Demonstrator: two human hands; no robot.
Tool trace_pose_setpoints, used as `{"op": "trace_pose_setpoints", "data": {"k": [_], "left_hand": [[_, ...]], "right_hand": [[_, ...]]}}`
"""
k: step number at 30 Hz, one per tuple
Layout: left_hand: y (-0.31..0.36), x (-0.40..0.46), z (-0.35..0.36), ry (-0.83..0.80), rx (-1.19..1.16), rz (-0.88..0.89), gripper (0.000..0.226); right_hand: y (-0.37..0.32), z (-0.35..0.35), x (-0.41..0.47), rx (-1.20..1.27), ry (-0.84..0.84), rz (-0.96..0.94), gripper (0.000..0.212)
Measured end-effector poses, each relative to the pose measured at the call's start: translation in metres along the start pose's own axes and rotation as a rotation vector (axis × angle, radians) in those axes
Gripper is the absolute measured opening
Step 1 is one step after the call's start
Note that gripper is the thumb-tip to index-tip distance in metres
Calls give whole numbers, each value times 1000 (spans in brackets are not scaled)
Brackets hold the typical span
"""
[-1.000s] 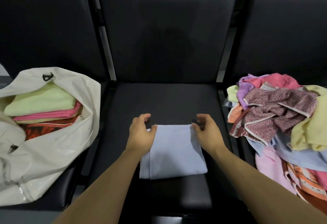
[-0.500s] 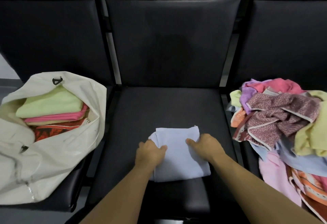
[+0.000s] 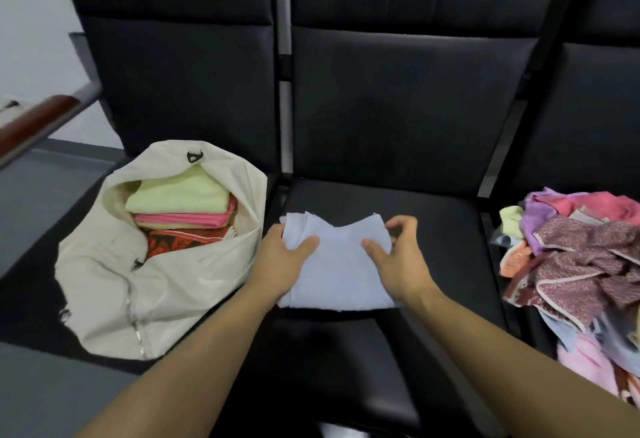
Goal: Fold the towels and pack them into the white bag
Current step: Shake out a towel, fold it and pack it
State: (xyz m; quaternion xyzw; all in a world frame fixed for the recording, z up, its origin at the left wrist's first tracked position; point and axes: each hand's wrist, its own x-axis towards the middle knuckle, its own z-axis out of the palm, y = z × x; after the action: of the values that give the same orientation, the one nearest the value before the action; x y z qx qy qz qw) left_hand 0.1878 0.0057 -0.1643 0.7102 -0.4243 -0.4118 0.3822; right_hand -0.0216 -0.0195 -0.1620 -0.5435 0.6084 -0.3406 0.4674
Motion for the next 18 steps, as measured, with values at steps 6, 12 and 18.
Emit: {"op": "trace_pose_setpoints", "data": {"k": [6,12,18], "left_hand": [[9,19,-124,148,9,-17,40],[-13,35,-217,249,3,-64,33],[-43,66,-244,194,-243,-221,37]], "right_hand": [[-67,102,26,-78,-194,-211,20],[-101,199,33,-25,-315,-219,32],[-94,248,48,-39,-415,-99,60]]}}
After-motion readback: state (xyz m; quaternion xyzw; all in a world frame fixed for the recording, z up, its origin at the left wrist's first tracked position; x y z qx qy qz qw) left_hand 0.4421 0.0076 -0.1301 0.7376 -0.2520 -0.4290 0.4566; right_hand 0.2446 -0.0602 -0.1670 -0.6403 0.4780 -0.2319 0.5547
